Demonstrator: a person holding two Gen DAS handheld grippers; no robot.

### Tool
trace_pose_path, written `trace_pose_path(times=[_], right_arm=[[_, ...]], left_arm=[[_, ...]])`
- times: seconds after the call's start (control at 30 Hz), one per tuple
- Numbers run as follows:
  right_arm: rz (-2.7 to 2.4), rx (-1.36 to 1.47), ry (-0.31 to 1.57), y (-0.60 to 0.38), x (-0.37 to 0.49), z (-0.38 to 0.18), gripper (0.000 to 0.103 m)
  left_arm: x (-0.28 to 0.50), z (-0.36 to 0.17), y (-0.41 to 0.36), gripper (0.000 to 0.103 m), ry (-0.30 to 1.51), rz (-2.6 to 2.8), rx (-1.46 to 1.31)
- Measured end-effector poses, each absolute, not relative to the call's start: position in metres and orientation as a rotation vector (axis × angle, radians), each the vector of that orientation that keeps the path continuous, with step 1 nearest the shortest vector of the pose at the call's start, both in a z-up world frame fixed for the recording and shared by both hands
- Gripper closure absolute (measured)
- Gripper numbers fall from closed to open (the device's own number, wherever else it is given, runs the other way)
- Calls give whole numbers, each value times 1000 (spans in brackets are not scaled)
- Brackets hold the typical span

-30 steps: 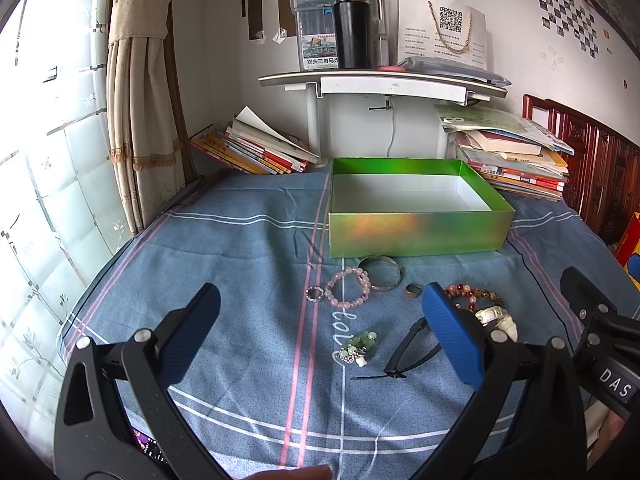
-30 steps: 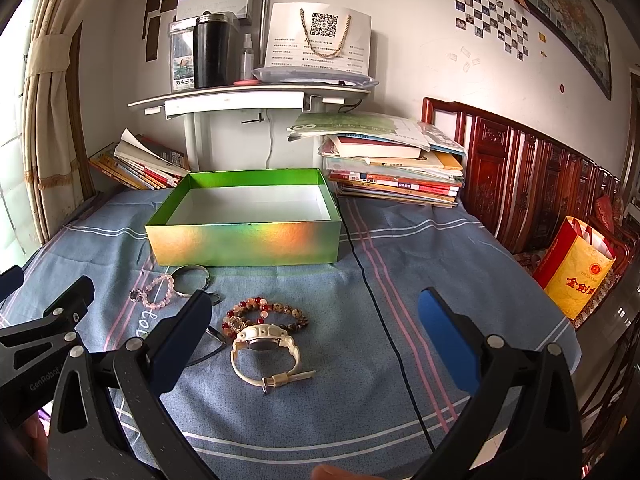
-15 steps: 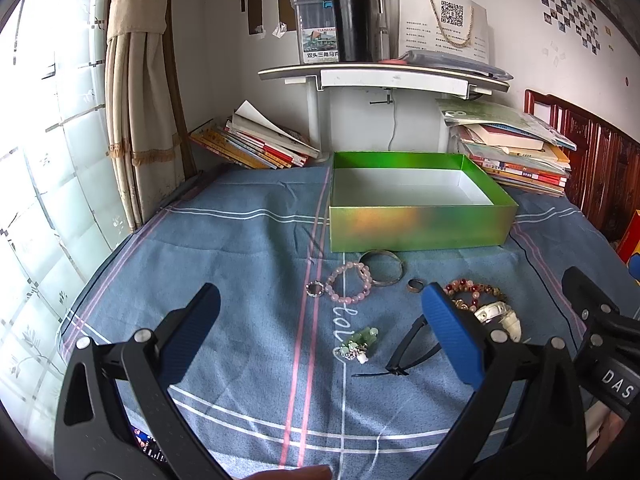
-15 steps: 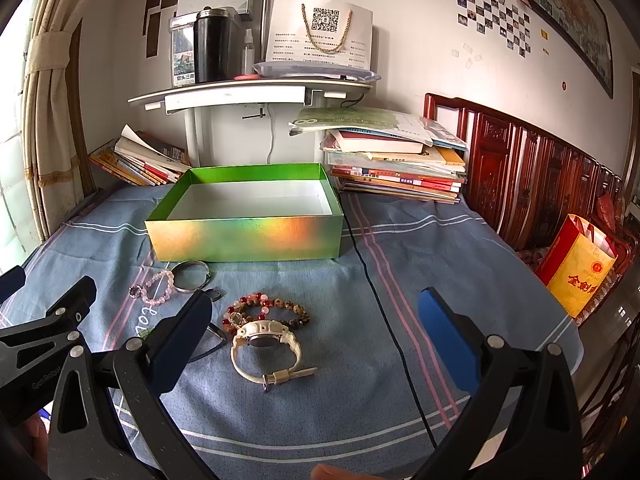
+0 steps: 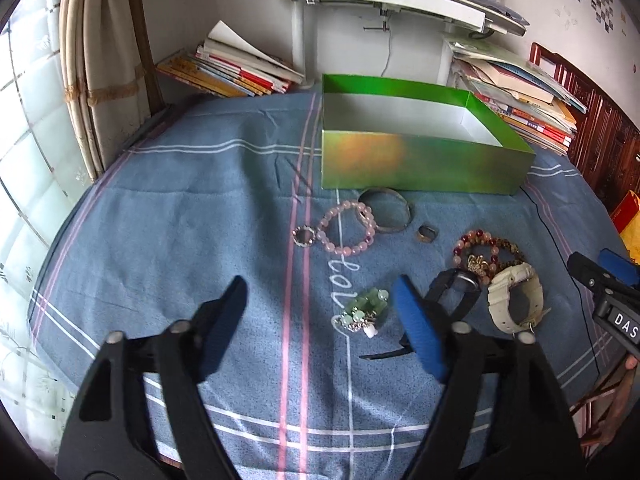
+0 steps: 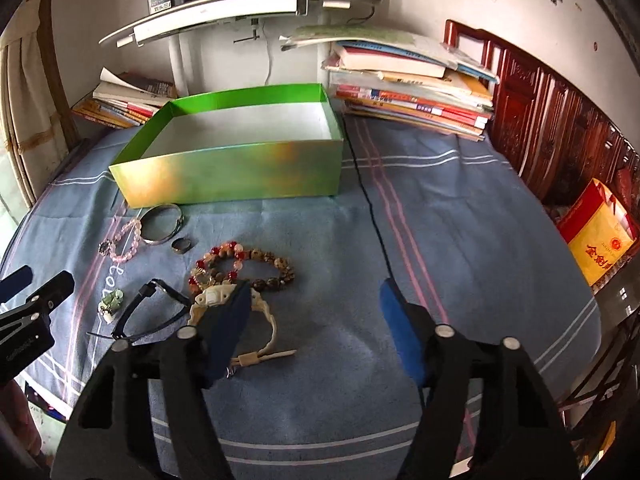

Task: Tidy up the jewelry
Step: 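Grasp the black-strap watch with the left gripper while the right gripper approaches the white watch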

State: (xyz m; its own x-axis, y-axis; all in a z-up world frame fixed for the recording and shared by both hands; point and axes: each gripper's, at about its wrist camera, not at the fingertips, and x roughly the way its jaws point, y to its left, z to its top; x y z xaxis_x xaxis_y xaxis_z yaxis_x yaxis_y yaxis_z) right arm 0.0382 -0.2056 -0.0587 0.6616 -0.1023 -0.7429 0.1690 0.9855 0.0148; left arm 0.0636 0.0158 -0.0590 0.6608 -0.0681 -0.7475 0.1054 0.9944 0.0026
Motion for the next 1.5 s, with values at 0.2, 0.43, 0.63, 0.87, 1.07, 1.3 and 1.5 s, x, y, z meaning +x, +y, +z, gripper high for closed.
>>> trace_pose_path(times=[0.2, 0.43, 0.63, 0.87, 1.07, 1.3, 1.5], right_arm=[[-81, 60, 905, -192, 46, -73, 51], [-65, 3, 945, -180, 58, -87, 51], [-79, 5, 975, -186, 63, -101, 84], [-94, 9, 954, -192, 61, -99, 96], [-102, 5, 928, -190, 58, -92, 96], [-67, -24, 897, -172, 53, -81, 96], [-75, -7, 888, -174, 52, -76, 96]], left_arm=[[63, -63, -10, 44, 870, -222, 71], [64, -67, -55, 40, 870, -299, 219], [76, -89, -64, 88, 935, -309, 246], [78, -91, -57, 100, 908, -283, 230], [82, -76, -22, 100, 874, -178, 173], [76, -68, 6, 98, 867, -135, 140], [71, -66, 3, 98, 864, -174, 132]])
